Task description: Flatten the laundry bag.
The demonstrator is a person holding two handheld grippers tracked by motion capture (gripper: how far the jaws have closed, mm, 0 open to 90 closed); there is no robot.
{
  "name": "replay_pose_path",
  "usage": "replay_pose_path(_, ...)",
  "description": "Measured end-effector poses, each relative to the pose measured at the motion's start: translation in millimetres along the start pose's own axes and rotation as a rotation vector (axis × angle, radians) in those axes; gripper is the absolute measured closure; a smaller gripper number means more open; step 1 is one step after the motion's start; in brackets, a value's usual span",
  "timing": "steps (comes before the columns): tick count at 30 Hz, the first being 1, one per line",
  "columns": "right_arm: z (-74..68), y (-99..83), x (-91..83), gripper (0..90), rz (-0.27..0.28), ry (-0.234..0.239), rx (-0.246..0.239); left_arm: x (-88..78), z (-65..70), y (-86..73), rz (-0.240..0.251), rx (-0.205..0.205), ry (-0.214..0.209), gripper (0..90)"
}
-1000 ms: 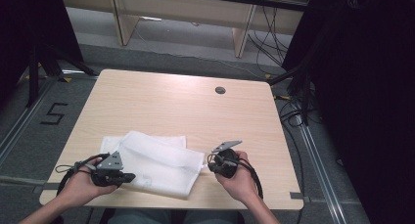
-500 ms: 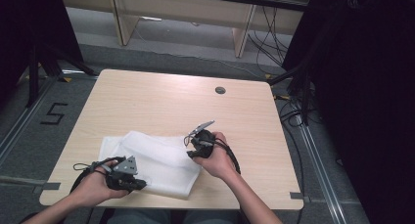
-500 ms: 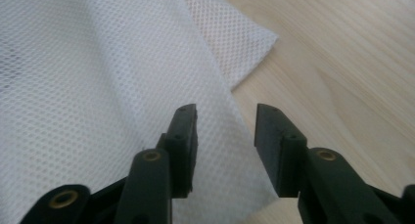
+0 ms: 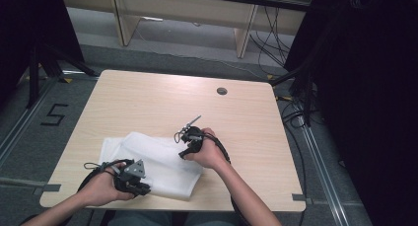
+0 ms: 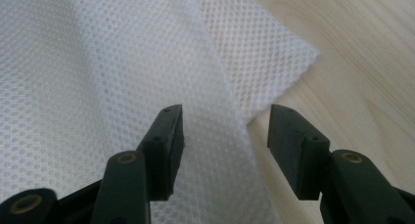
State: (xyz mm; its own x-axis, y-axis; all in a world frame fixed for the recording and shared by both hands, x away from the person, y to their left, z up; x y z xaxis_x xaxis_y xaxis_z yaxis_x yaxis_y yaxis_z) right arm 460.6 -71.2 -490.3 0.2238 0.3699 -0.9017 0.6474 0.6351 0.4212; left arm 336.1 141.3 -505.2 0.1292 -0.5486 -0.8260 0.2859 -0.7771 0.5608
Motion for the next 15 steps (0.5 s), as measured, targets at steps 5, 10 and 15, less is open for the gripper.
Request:
replay_pose_path(5, -3.3, 1.7, 6.1, 50.5, -0.025, 0.012, -0.022, 3.4, -3.3, 1.8, -0.009, 0.008, -0.003, 81.4)
replay_pose_path(10, -2.8, -0.1, 15.1, 54.9, -0.038, 0.017, -0.064, 5.7, -6.4, 3.2, -0.017, -0.001, -0.007, 81.6)
replay_pose_path(15, -4.7, -0.3, 13.5, 67.6, -0.049, 0.020, -0.040, 7.5, -7.3, 3.9, -0.018, -0.018, -0.006, 81.8)
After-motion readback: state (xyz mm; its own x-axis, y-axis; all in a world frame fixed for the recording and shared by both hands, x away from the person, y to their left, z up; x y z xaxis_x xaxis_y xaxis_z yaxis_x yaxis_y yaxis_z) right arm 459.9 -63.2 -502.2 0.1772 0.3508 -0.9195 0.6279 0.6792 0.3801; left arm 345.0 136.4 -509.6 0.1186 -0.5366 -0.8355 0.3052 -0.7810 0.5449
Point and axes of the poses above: each handheld gripper's, and its own axes: x roughly forward along the jaws, y roughly out of its top, z roughly to its right, the point moved 2 cm from there along x, roughly forward along the jaws, and after that the axes turned 6 degrees about x, right-handed, at the moved point
